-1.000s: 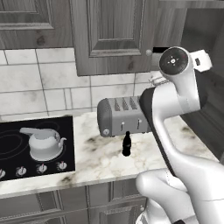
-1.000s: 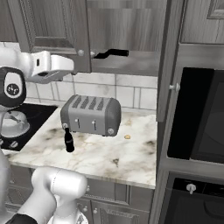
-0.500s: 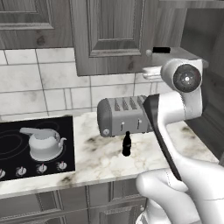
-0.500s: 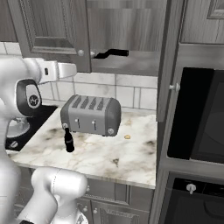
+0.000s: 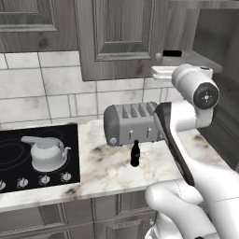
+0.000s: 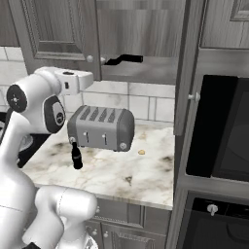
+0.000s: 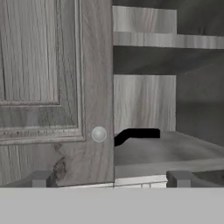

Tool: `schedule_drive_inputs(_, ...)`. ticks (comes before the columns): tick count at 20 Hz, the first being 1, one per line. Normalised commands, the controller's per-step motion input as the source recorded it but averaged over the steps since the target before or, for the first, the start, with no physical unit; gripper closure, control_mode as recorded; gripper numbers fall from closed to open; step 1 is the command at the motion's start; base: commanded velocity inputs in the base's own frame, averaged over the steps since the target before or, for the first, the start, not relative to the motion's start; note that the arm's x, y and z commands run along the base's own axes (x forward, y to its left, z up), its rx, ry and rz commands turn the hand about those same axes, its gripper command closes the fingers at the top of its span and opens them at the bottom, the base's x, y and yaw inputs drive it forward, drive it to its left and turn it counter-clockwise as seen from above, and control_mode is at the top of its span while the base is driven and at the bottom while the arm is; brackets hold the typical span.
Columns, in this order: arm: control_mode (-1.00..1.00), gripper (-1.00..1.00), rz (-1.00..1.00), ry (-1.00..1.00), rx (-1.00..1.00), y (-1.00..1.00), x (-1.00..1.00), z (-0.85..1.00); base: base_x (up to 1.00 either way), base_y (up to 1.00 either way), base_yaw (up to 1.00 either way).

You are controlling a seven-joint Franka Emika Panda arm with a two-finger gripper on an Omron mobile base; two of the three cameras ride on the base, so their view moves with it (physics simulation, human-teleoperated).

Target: Pick the pan from the cabinet and place it on the stove. Then turn on the stove burner for the pan.

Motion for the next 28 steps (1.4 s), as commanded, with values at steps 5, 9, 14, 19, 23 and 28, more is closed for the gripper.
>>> schedule_drive_inputs(5,-1.0,-1.0,0.01,-0.13,0.01,0.01,0.15,0.24,0.0,0.0,0.0)
schedule_drive_inputs(9,-1.0,-1.0,0.0,-0.06,0.0,0.15,0.03,0.04,0.0,0.0,0.0)
schedule_drive_inputs(14,-1.0,-1.0,0.01,-0.01,0.0,0.17,0.17,0.0,0.0,0.0,0.0)
schedule_drive_inputs(19,-1.0,-1.0,0.05,-0.01,0.0,0.01,0.28,0.0,0.0,0.0,0.0)
schedule_drive_inputs(23,-1.0,-1.0,0.06,-0.03,0.0,0.0,0.26,-0.06,0.0,0.0,0.0)
schedule_drive_inputs(28,-1.0,-1.0,0.05,-0.03,0.0,-0.03,0.2,-0.14,0.0,0.0,0.0)
